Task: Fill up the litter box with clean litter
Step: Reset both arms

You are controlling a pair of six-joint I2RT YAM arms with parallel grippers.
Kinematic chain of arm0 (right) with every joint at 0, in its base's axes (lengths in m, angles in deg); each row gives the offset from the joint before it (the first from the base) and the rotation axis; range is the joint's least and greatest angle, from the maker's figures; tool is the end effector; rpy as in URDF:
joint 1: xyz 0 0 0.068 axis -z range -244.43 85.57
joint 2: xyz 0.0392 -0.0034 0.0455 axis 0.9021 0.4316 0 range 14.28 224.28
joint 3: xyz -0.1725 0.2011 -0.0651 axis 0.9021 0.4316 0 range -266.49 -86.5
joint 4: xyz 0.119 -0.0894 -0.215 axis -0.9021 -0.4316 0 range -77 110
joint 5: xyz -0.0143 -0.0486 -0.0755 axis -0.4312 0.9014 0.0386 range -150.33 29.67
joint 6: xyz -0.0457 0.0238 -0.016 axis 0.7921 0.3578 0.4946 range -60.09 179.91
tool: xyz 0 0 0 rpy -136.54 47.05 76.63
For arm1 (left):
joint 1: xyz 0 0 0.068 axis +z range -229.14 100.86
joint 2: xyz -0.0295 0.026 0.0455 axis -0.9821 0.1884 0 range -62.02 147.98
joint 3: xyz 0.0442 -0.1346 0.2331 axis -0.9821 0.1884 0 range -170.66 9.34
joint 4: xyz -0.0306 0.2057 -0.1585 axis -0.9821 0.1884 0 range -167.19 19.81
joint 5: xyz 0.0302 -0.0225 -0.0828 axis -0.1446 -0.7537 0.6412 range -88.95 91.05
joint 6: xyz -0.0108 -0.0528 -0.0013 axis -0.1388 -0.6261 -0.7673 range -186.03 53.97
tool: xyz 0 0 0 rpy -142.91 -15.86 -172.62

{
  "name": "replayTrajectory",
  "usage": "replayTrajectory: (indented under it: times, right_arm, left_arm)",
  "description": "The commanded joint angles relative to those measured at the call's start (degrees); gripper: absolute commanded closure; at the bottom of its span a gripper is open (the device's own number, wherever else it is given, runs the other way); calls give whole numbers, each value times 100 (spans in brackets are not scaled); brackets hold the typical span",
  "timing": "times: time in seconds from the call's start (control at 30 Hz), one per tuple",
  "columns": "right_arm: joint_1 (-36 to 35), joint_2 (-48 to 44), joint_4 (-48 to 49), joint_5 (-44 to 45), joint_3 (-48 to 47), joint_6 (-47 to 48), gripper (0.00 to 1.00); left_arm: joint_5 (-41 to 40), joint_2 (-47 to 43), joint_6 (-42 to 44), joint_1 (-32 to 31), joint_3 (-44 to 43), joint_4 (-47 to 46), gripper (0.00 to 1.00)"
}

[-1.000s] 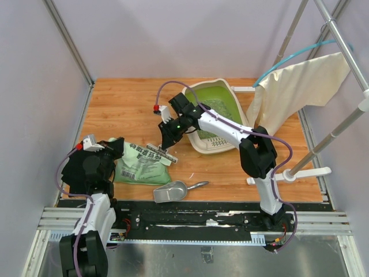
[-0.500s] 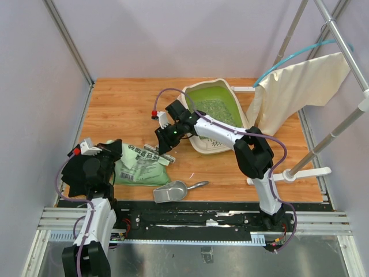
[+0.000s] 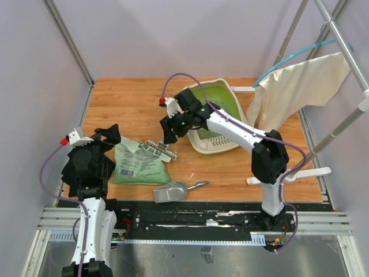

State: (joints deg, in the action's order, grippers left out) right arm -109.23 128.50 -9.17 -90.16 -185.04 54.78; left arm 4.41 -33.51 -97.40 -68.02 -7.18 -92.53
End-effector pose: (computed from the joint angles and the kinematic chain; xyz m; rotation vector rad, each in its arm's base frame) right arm 0.3103 0.3330 0.2719 -1.0850 2.2098 1.0204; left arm 0.1471 0.0268 0.2536 -0.5070 1.4343 -0.3272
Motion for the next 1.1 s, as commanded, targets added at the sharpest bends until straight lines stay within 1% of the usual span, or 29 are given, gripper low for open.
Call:
replayTrajectory:
  times: [0.0,0.13,0.23,0.3,0.4,0.43,0.5,0.57,0.63,0.73,0.8,0.93,1.07]
  right_arm:
    - [173,-928,-160,989,-103,459,36]
    - [223,-1730,-36,1828,180,745,31]
    - [228,-2423,215,2431,674,954,23]
    - [231,-2930,469,2783,1079,1064,20]
    - [236,-3704,832,3187,1704,1062,10]
    - [240,-3943,945,3276,1914,1027,1]
    - [241,-4388,1141,3432,2253,944,2]
    - [243,-4754,1173,3650,2495,763,2]
    - [245,-5072,1151,3870,2698,626,2]
    - [243,-5548,1104,4145,2995,478,2]
    - [245,-5771,1049,4302,3147,335,2]
    - [248,-5945,894,4337,3225,215,2]
    - [244,-5933,710,4371,3115,125,2]
  left_arm:
    - [-173,-54,457,0,-678,983,0]
    - [136,223,505,-4,-1614,1809,0]
    - [1093,864,693,-11,-2673,2596,0]
    - [1500,1160,760,-21,-3197,2911,0]
    - [1879,1063,866,-73,-3529,2780,0]
    - [2086,942,980,-75,-3562,2639,0]
    - [2335,710,1215,-80,-3638,2470,0]
    - [2301,483,1379,-77,-3783,2464,0]
    - [2092,275,1638,-81,-3947,2647,0]
    - [1280,69,1974,-117,-4295,3281,0]
    - [998,-23,2012,-132,-4295,3396,0]
    - [963,-217,1931,-129,-4039,3258,0]
    - [885,-150,1917,-140,-4061,3343,0]
